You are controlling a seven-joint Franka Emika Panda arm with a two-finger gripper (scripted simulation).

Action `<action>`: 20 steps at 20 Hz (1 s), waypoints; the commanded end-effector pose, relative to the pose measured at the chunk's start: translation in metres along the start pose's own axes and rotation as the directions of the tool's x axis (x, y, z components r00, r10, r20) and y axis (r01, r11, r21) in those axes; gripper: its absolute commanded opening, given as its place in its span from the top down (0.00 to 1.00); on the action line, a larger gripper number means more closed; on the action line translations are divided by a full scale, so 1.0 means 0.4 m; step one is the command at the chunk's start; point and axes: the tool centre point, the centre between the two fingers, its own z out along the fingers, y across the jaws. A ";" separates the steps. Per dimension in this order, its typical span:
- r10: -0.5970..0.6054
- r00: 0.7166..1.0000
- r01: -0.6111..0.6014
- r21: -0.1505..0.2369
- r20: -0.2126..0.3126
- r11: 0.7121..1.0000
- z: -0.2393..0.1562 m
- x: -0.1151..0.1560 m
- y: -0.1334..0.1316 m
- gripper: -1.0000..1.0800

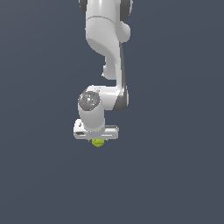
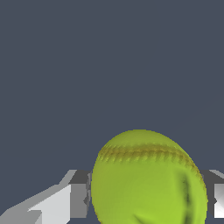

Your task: Pick up the object and move it to a goal position.

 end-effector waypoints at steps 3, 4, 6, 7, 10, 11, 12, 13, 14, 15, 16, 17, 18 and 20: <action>0.000 1.000 0.000 0.000 -0.002 1.000 -0.063 0.039 0.027 1.00; 0.000 1.000 0.000 0.000 -0.002 1.000 -0.078 0.048 0.033 1.00; 0.000 1.000 0.000 0.000 -0.002 1.000 -0.109 0.068 0.047 1.00; 0.000 1.000 0.000 0.000 -0.002 1.000 -0.125 0.078 0.054 1.00; 0.000 1.000 0.000 0.000 -0.002 1.000 -0.173 0.110 0.075 1.00; 0.000 1.000 0.000 0.000 -0.002 1.000 -0.187 0.120 0.082 1.00; 0.000 1.000 0.000 0.000 -0.003 1.000 -0.202 0.129 0.087 1.00; 0.000 1.000 0.000 0.000 -0.003 1.000 -0.215 0.138 0.093 1.00; 0.000 1.000 0.000 0.000 -0.003 1.000 -0.227 0.146 0.098 1.00; 0.000 1.000 0.000 0.000 -0.003 1.000 -0.238 0.154 0.103 1.00; 0.000 1.000 0.000 0.000 -0.003 1.000 -0.247 0.160 0.107 1.00; 0.000 1.000 0.000 0.000 -0.003 1.000 -0.256 0.166 0.111 1.00; 0.000 1.000 0.000 0.000 -0.003 1.000 -0.264 0.172 0.115 1.00; 0.000 1.000 0.000 0.000 -0.003 1.000 -0.277 0.182 0.121 1.00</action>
